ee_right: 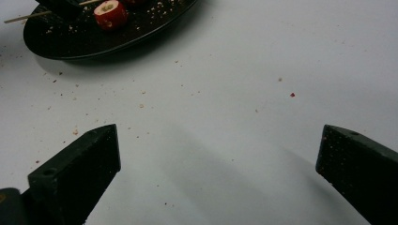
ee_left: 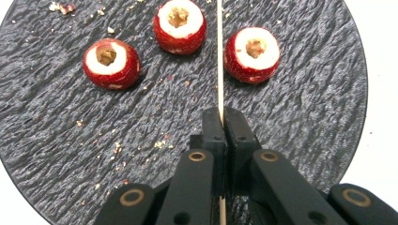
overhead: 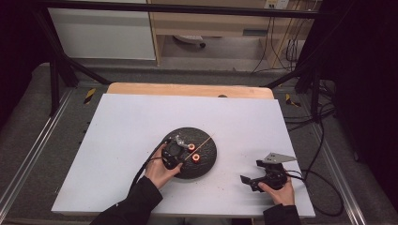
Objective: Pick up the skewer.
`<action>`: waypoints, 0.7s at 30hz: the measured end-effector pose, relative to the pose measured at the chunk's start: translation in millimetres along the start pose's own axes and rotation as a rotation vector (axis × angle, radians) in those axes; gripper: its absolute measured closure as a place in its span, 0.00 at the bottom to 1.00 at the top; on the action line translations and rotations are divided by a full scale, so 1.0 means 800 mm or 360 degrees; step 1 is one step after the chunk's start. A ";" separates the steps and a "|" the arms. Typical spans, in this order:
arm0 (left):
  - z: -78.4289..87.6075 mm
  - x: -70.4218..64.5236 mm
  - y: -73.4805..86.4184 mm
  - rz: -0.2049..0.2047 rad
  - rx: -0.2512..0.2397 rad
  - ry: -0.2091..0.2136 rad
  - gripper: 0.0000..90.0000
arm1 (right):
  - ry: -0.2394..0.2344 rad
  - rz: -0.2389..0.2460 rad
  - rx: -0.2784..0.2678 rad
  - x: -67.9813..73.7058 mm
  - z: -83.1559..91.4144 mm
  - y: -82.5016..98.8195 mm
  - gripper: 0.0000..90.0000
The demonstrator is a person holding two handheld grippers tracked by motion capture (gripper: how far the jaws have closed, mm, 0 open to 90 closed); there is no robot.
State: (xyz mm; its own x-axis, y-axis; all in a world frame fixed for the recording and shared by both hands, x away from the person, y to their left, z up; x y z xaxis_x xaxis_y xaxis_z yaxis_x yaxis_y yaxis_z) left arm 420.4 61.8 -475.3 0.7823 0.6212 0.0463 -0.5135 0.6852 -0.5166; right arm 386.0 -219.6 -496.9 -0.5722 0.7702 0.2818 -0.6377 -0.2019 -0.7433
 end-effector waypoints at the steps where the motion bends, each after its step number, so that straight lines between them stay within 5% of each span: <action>1: 0.001 0.000 0.000 0.0002 -0.0009 -0.0001 0.98 | -0.0002 -0.0001 0.0001 0.000 0.000 0.000 0.01; 21: 0.036 0.012 0.025 0.0090 -0.0261 0.0023 0.98 | 0.0015 -0.0006 0.0017 -0.001 -0.001 0.002 0.01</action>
State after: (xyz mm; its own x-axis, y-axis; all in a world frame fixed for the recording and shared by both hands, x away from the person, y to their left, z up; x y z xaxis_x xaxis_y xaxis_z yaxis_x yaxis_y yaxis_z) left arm 407.2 92.6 -460.7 0.7595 0.6505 0.0018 -0.4931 0.5775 -0.6506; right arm 385.9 -219.7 -498.5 -0.5652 0.7764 0.2788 -0.6454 -0.2055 -0.7357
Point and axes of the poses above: each handheld gripper's, and its own axes: z roughly backward along the jaws, y roughly out of its underside, x roughly to its left, the point moved 7 cm from there along -z, roughly forward along the jaws, and after that the axes turned 7 degrees about -z, right-handed, at the moved point
